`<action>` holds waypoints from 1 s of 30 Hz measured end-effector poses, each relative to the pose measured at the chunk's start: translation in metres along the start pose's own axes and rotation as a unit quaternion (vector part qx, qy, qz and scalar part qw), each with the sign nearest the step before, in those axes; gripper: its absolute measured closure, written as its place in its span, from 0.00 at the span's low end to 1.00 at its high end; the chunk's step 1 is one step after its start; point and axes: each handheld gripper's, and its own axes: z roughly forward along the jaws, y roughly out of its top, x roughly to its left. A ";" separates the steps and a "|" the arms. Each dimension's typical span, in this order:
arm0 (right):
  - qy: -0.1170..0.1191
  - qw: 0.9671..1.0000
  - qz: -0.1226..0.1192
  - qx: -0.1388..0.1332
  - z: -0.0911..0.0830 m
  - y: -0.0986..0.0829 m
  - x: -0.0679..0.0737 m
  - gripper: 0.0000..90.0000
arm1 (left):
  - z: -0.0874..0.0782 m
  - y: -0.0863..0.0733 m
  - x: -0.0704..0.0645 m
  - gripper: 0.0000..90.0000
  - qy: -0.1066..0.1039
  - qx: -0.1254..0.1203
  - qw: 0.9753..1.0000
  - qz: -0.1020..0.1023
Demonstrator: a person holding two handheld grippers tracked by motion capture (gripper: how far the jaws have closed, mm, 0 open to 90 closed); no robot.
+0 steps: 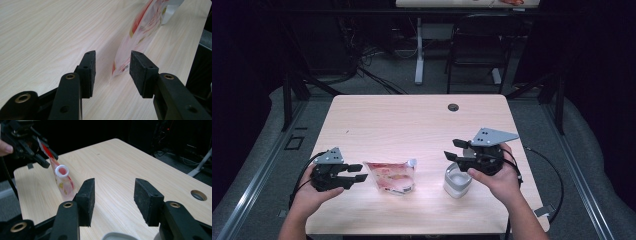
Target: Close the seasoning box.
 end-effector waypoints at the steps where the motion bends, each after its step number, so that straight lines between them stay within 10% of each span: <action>1: -0.004 1.000 0.006 -0.004 -0.003 -0.001 -0.002 0.59 | -0.001 0.000 0.000 0.63 0.000 -0.001 1.000 -0.001; 21: -0.087 0.995 0.043 -0.003 -0.038 -0.021 -0.040 0.99 | -0.011 -0.006 0.007 0.62 0.021 -0.009 1.000 -0.013; 30: -0.129 0.989 0.079 0.004 -0.040 -0.043 -0.057 1.00 | -0.014 -0.008 0.010 0.63 0.024 -0.014 0.999 -0.020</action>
